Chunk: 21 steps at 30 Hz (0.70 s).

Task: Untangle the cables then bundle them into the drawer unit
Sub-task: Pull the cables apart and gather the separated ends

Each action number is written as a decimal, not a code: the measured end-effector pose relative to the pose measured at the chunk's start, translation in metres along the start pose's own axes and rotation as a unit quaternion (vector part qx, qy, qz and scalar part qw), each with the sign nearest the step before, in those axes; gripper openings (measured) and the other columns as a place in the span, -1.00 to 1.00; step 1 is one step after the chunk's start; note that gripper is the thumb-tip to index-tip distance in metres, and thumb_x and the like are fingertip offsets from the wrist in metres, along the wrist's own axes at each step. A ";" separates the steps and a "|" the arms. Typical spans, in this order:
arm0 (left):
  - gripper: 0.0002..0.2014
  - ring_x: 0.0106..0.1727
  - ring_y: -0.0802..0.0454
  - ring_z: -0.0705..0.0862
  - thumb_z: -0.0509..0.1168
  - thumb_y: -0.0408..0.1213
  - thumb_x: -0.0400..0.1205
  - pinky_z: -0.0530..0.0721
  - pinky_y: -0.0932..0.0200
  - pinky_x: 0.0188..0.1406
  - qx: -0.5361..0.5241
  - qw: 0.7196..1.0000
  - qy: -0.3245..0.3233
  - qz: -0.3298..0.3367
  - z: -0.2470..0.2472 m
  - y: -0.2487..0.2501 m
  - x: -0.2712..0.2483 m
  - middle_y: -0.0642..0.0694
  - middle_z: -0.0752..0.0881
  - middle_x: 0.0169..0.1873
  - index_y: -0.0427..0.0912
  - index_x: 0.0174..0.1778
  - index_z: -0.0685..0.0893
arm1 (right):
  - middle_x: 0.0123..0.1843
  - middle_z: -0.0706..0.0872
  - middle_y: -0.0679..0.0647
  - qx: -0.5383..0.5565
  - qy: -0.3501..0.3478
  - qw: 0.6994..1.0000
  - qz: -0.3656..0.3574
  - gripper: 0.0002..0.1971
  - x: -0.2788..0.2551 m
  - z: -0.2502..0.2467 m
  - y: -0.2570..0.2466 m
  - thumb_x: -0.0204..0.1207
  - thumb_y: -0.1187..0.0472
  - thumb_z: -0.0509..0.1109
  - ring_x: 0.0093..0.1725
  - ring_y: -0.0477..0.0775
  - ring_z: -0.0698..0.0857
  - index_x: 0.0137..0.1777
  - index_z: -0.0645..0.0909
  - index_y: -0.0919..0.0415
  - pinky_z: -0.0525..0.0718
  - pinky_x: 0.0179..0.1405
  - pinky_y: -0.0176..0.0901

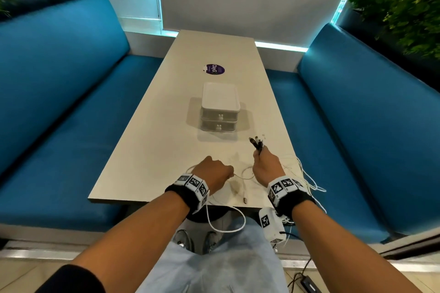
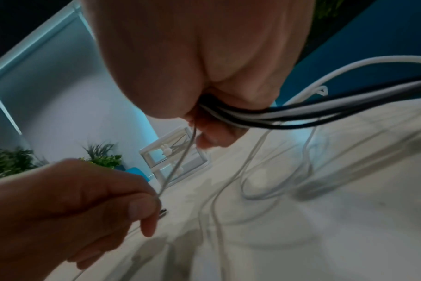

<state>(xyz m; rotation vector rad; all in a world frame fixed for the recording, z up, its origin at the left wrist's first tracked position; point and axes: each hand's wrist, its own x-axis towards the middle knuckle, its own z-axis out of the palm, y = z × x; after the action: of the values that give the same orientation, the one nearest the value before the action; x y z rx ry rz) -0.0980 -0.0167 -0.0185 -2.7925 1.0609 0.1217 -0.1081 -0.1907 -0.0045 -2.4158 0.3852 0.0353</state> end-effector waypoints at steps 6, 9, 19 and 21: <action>-0.69 0.04 -0.26 0.73 0.08 -0.29 0.76 0.53 -0.01 0.13 0.029 0.999 -0.022 0.028 0.004 0.019 0.002 -0.23 0.77 0.01 -0.12 0.39 0.56 | -0.28 0.73 0.12 0.182 -0.114 0.976 -0.048 -0.82 -0.009 -0.002 -0.013 0.76 0.13 0.06 -0.27 0.21 0.75 0.01 0.46 0.13 0.70 -0.14 0.11; -0.72 -0.02 -0.26 0.74 0.06 -0.36 0.74 0.55 0.00 0.00 0.016 0.999 -0.026 0.033 0.006 0.020 0.004 -0.21 0.76 -0.04 -0.16 0.30 0.57 | -0.41 0.58 0.06 0.181 -0.177 0.966 -0.046 -0.83 -0.012 0.001 -0.018 0.67 0.12 0.14 -0.42 0.11 0.54 -0.13 0.48 0.08 0.52 -0.38 -0.01; -0.77 0.11 -0.28 0.68 0.12 -0.36 0.74 0.54 0.00 0.02 -0.127 0.990 -0.015 -0.053 0.001 -0.022 -0.002 -0.28 0.70 0.12 -0.21 0.27 0.55 | 0.09 0.72 0.26 -0.222 -0.113 0.958 -0.141 -0.68 -0.012 -0.009 -0.004 0.72 0.03 0.16 0.05 0.29 0.70 0.23 0.58 0.23 0.62 -0.02 0.01; -0.77 0.15 -0.27 0.66 0.09 -0.29 0.76 0.57 0.00 0.10 -0.140 0.987 -0.015 -0.075 0.001 -0.039 -0.006 -0.23 0.72 0.14 -0.17 0.24 0.59 | 0.08 0.71 0.23 -0.281 -0.079 0.950 -0.109 -0.71 -0.009 -0.017 0.009 0.72 0.05 0.13 0.02 0.26 0.71 0.22 0.56 0.20 0.67 -0.05 0.03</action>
<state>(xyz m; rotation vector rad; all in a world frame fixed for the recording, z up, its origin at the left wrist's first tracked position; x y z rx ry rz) -0.0763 0.0161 -0.0141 -3.0966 0.8836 0.3160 -0.1209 -0.2056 0.0034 -2.9765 0.0259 0.2724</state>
